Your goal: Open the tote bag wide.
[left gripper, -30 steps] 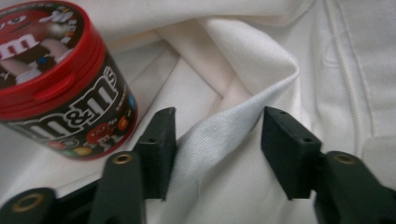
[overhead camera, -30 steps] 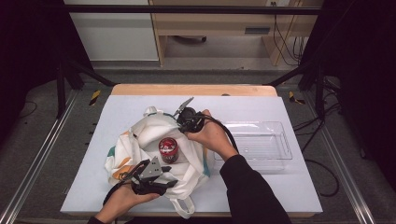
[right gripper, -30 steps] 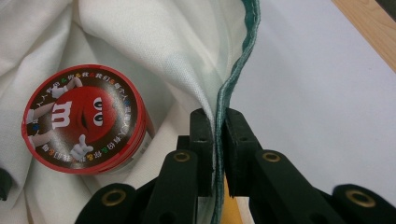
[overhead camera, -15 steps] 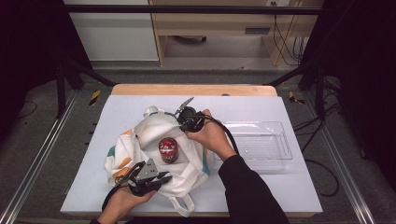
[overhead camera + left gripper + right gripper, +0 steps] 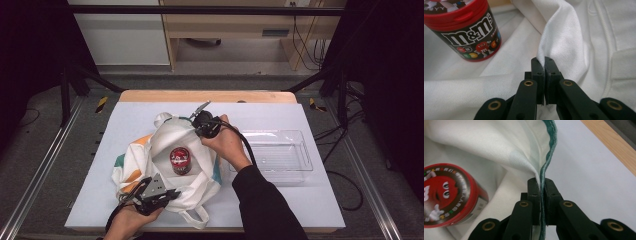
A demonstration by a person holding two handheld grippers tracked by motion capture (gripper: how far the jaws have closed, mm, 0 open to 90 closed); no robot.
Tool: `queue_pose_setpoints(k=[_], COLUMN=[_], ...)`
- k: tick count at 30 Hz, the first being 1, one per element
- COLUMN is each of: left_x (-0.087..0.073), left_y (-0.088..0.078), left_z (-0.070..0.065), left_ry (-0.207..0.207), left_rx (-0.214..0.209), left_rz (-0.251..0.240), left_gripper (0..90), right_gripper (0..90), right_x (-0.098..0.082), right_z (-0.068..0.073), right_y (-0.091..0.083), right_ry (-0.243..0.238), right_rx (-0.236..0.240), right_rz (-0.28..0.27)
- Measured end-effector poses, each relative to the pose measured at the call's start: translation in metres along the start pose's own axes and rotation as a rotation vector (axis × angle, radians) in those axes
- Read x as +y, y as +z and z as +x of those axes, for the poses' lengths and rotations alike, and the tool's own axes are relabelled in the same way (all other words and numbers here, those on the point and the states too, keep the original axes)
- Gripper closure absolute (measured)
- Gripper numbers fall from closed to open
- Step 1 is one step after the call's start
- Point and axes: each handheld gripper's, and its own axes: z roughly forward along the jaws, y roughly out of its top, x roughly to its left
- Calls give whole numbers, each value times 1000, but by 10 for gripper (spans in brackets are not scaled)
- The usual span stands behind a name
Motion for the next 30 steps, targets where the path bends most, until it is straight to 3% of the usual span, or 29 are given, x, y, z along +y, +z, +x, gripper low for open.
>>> queue_pose_setpoints(k=[8, 16, 20, 23, 30], left_x=[-5, -6, -6, -6, -5], left_y=[-2, -3, -3, -3, -3], left_z=[-3, -6, -6, -7, -6], left_ry=[-4, -3, -4, -3, -5], left_rx=[-4, 6, 10, 15, 27], left_rz=[8, 3, 7, 5, 1], left_gripper=[885, 885, 884, 880, 847], right_gripper=[859, 858, 854, 826, 620], right_x=[0, 2, 1, 1, -1], right_z=[-11, -13, -13, -10, -11], right_y=[8, 22, 27, 26, 13], right_ry=[53, 38, 52, 32, 74], right_rx=[-41, -83, -78, -65, -63], right_rz=[42, 110, 129, 116, 54])
